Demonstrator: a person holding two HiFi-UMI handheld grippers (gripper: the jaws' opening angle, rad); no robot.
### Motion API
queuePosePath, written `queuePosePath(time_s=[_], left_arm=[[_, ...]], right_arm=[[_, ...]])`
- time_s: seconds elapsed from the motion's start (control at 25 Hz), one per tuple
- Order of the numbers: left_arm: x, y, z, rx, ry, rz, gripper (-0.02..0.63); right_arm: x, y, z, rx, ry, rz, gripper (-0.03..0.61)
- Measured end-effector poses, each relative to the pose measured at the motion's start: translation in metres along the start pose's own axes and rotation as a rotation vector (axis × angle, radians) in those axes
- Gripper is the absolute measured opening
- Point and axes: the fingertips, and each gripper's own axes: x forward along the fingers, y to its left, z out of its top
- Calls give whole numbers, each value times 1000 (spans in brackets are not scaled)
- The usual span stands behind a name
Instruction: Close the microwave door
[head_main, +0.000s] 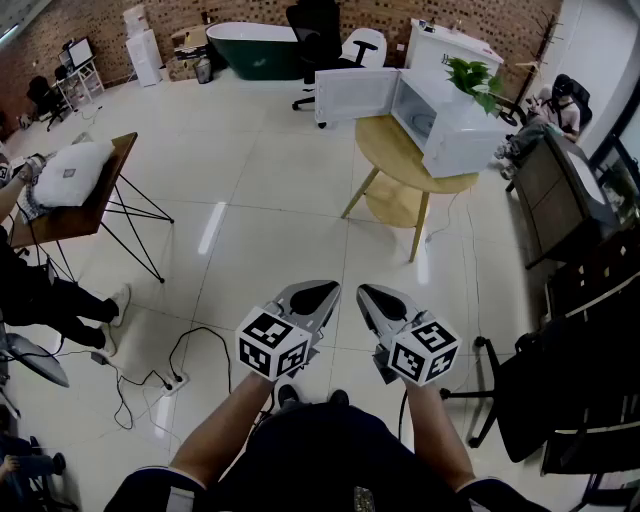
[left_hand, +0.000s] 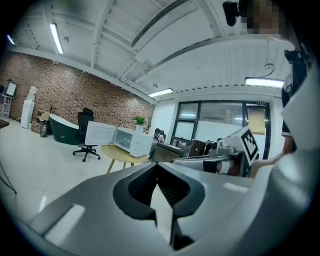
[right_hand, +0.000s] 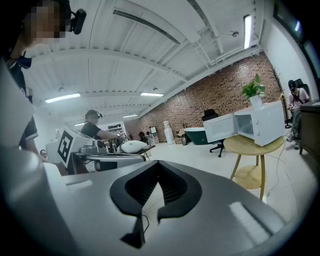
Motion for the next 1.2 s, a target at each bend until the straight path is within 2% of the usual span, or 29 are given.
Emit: queuePosePath(time_s=[0.28, 0.88, 1.2], left_arm=[[5, 4, 25, 50, -38, -6, 12], [4, 9, 123, 186, -177, -18, 12], [8, 3, 138, 206, -190, -22, 12]], right_arm=[[4, -1, 28, -59, -40, 2, 2], [9, 5, 116, -230, -167, 12, 2], [8, 2, 129, -251, -185, 29, 2]])
